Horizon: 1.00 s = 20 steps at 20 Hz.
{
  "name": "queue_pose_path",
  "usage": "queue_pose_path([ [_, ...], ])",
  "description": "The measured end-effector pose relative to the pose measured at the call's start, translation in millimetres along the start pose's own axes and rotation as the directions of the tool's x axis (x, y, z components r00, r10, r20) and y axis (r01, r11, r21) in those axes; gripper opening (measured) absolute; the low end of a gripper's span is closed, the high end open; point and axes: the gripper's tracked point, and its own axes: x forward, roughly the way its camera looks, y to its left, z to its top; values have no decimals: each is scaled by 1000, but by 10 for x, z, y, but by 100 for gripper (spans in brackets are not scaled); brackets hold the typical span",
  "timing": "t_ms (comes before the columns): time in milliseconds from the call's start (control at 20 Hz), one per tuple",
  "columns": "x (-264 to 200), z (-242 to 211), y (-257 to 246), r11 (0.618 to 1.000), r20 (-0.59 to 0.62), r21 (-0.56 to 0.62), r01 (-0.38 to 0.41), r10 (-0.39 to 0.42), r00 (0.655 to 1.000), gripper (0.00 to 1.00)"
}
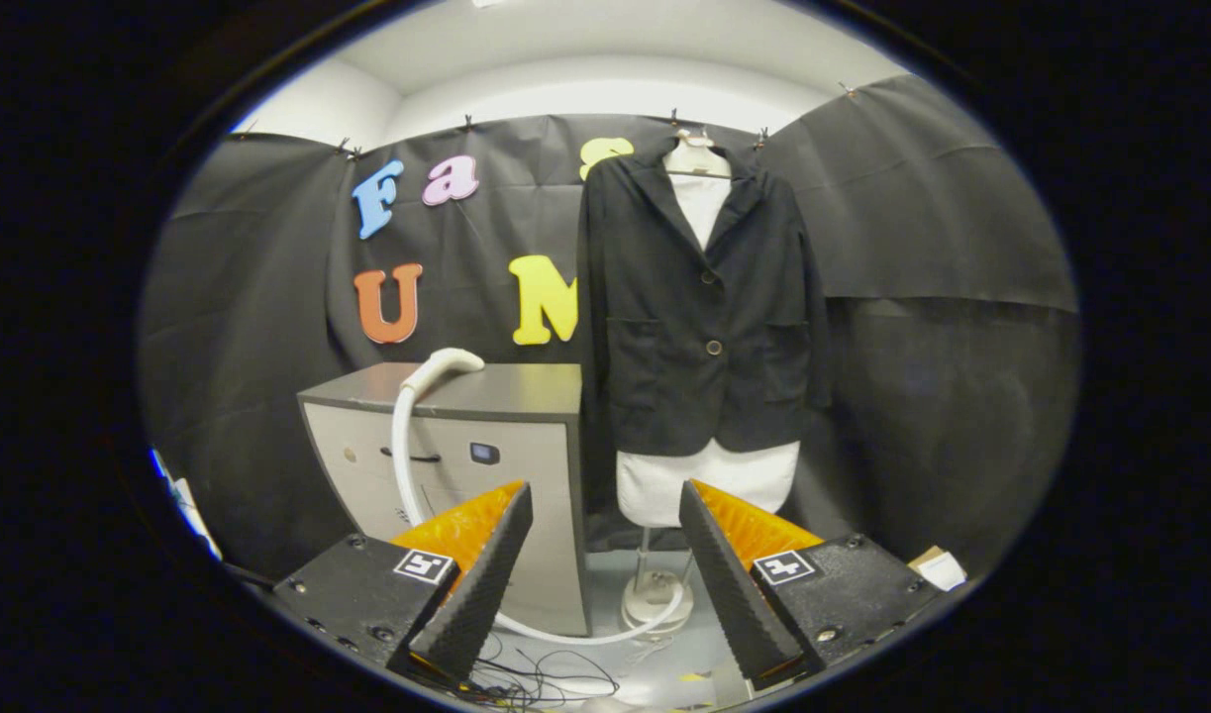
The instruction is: Iron the clothes twice with a garment steamer, once on the left side and once on the right side.
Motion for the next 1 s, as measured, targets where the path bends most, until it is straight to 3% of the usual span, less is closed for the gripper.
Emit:
queue_pose_path([
  [450,1171,671,905,986,-49,-21,-167,166,985,95],
  [750,1996,811,1709,960,-168,8,-281,278,946,94],
  [1000,2553,787,2342,944,-243,-14,-329,316,917,92],
])
